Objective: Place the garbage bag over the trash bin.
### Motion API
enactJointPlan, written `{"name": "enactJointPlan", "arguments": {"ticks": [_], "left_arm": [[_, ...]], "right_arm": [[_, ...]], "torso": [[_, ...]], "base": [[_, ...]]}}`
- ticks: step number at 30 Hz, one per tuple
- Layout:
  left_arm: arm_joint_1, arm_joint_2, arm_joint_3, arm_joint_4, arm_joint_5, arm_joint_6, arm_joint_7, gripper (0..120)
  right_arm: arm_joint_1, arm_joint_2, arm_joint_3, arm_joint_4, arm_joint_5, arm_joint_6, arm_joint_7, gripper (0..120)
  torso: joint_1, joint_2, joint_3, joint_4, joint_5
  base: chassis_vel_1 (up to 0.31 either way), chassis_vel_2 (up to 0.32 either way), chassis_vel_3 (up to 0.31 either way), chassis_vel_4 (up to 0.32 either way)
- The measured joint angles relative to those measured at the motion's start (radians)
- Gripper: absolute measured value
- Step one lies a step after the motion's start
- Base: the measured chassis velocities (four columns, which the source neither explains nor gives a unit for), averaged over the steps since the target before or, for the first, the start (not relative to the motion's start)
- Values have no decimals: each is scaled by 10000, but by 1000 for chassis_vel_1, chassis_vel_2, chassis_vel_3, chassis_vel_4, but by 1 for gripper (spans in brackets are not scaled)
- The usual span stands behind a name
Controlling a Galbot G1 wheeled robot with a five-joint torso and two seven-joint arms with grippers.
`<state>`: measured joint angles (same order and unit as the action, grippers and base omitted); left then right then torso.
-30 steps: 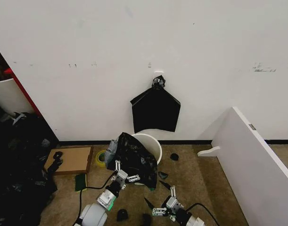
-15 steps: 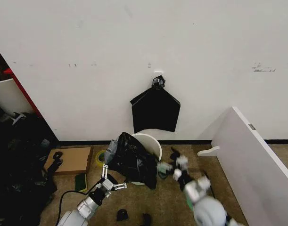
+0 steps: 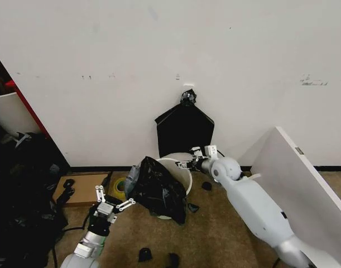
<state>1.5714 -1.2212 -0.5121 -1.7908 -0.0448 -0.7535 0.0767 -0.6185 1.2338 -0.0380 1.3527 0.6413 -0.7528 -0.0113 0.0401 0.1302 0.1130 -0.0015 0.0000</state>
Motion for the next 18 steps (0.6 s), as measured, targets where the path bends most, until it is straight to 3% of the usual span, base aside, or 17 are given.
{"name": "enactJointPlan", "arguments": {"ticks": [4, 10, 14, 18], "left_arm": [[72, -58, -70, 6, 19, -32, -35, 100], [260, -246, -111, -102, 163, -51, -194, 100], [467, -345, -186, -183, 376, -55, -564, 100], [620, -380, -267, -277, 508, -62, -683, 100]], "right_arm": [[19, 32, -105, -232, -250, 27, -86, 98], [-117, 201, -63, -412, -450, 125, -136, 79], [-370, 140, -108, -143, -302, 179, 115, 58], [-509, 90, -125, 51, 38, 223, 583, 48]], "torso": [[0, 0, 0, 0, 2], [0, 0, -1, 1, 3], [0, 0, -1, -1, 2], [-1, 0, -1, 1, 4]], "base": [[0, 0, 0, 0], [0, 0, 0, 0], [0, 0, 0, 0], [0, 0, 0, 0]]}}
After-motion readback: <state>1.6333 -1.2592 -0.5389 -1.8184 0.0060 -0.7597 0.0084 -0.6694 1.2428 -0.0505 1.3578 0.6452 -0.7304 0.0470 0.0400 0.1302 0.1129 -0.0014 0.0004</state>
